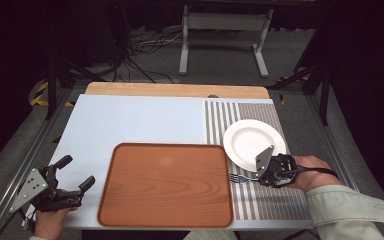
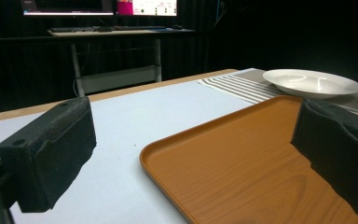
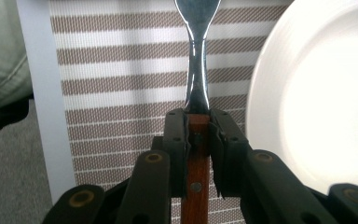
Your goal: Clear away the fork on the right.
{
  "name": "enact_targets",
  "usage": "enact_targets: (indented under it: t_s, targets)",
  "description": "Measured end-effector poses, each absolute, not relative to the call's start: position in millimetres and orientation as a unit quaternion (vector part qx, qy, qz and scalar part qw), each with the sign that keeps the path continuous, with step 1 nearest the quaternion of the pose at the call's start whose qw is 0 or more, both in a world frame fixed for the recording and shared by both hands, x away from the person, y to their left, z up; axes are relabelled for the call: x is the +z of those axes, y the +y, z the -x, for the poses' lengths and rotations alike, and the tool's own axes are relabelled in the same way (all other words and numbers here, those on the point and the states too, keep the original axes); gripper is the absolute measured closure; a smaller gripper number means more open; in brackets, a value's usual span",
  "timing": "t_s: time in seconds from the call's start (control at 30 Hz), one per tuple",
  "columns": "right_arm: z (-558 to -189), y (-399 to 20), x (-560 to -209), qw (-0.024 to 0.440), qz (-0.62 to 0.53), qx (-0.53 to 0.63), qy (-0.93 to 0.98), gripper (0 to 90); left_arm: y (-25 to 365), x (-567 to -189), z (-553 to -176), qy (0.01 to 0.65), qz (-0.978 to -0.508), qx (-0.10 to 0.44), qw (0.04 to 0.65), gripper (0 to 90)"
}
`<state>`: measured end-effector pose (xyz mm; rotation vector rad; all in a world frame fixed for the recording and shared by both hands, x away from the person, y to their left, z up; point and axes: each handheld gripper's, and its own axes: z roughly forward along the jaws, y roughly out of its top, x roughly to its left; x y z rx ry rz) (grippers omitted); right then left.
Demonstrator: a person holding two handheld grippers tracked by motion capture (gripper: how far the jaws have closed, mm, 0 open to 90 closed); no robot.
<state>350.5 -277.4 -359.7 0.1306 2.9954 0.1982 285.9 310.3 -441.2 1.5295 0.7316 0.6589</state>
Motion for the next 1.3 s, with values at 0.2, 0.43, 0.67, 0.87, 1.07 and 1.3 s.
enact_targets:
  t_s: [0.2, 0.43, 0.67, 0.87, 1.07, 1.3]
  targets:
    - [-351, -274, -351, 0.079, -0.066, 0.096, 0.990, 77.8, 310, -441, -286, 0.317, -0.664, 0.287, 0.614, 0.4]
    - [-352, -266, -344, 0.078, -0.101, 0.141, 0.982, 77.9, 311, -442, -286, 0.318, -0.663, 0.285, 0.615, 0.4]
    - [-353, -259, -337, 0.076, -0.151, 0.174, 0.970, 77.8, 310, -442, -286, 0.318, -0.663, 0.284, 0.615, 0.4]
    - [-355, -250, -334, 0.056, -0.191, 0.201, 0.959, 77.8, 310, -442, -286, 0.317, -0.662, 0.289, 0.614, 0.6]
    - [-356, -233, -330, 0.039, -0.220, 0.211, 0.952, 77.8, 311, -443, -287, 0.316, -0.663, 0.285, 0.616, 0.6]
    - [-359, -219, -332, 0.020, -0.251, 0.203, 0.946, 77.8, 311, -443, -287, 0.318, -0.664, 0.289, 0.612, 0.6]
